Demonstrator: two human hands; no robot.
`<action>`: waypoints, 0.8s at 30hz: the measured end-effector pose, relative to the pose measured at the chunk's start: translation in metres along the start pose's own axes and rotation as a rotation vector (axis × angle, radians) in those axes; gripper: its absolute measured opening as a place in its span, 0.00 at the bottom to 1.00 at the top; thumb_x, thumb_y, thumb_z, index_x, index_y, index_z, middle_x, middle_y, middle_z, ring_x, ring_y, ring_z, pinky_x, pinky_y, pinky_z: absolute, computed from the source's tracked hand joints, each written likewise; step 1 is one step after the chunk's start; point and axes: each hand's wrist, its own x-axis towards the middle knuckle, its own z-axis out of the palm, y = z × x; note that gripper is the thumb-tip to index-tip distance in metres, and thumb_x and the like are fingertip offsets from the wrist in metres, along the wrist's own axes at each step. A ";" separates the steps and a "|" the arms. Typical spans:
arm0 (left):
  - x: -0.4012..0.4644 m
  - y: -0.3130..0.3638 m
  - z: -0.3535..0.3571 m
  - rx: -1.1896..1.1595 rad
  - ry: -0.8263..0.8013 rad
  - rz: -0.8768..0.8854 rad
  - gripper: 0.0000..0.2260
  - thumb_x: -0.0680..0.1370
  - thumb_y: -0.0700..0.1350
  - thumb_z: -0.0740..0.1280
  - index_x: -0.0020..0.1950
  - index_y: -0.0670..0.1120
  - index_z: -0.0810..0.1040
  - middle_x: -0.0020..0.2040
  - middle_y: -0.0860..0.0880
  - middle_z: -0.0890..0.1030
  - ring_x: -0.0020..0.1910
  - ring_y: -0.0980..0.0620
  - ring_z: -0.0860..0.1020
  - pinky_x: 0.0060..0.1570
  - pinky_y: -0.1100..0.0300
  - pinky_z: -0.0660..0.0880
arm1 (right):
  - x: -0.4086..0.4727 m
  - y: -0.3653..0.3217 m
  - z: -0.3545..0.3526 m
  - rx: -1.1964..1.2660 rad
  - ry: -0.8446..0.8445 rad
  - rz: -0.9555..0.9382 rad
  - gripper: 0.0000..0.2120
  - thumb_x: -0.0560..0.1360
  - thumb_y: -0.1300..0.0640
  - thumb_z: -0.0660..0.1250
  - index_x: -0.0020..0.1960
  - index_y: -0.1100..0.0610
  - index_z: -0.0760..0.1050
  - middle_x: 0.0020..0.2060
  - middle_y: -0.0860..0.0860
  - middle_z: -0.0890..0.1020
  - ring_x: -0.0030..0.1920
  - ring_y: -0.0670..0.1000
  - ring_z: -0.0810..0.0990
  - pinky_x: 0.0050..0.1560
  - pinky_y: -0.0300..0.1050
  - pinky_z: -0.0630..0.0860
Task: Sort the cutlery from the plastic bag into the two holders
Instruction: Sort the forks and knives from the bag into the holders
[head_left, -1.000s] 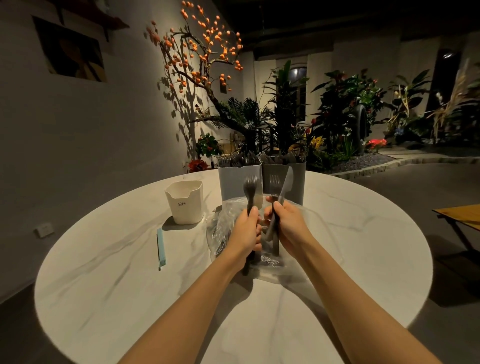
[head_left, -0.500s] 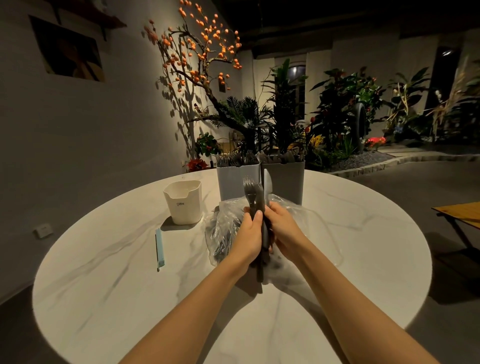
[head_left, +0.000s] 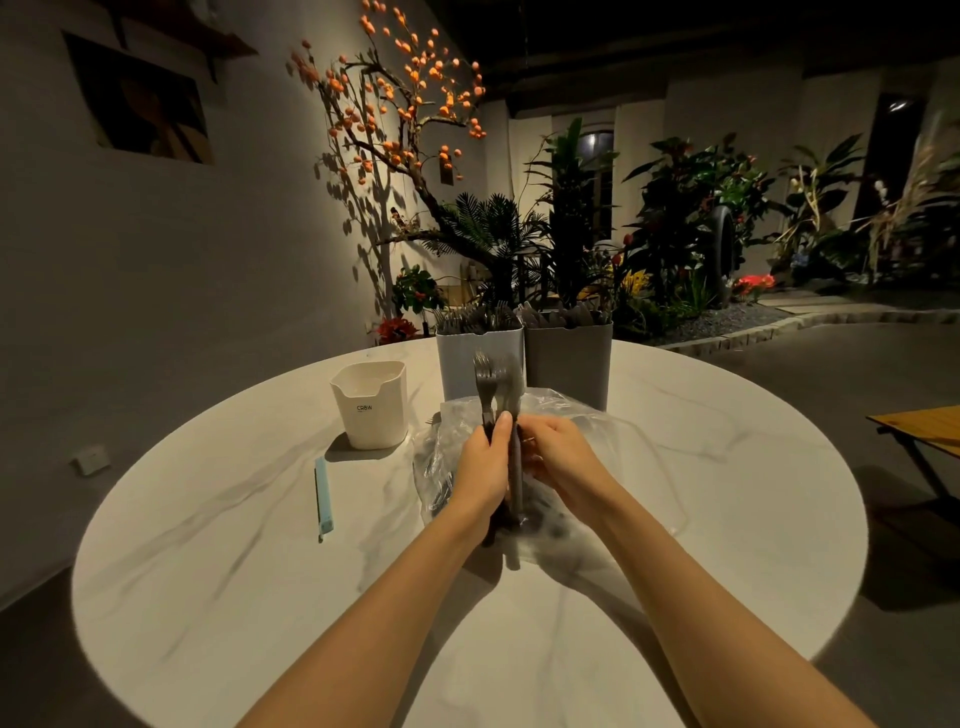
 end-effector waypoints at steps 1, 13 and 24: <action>0.001 -0.002 0.001 0.021 0.006 0.015 0.16 0.83 0.54 0.54 0.60 0.47 0.76 0.47 0.50 0.81 0.46 0.55 0.80 0.43 0.66 0.76 | 0.000 0.000 0.002 0.005 0.021 -0.002 0.21 0.82 0.53 0.57 0.49 0.73 0.75 0.35 0.59 0.75 0.36 0.51 0.75 0.37 0.40 0.72; 0.016 -0.003 0.002 0.056 -0.003 -0.053 0.19 0.85 0.50 0.50 0.41 0.47 0.74 0.35 0.49 0.75 0.36 0.53 0.75 0.38 0.62 0.73 | 0.011 -0.009 0.001 0.034 0.208 0.014 0.13 0.81 0.57 0.61 0.45 0.63 0.80 0.28 0.52 0.78 0.23 0.42 0.77 0.23 0.32 0.70; 0.064 0.020 -0.002 -0.004 -0.021 -0.172 0.19 0.84 0.49 0.52 0.66 0.36 0.69 0.31 0.49 0.64 0.25 0.56 0.62 0.23 0.65 0.62 | 0.060 -0.035 -0.008 0.017 0.246 0.016 0.13 0.84 0.57 0.52 0.47 0.60 0.72 0.32 0.54 0.79 0.32 0.49 0.78 0.32 0.37 0.76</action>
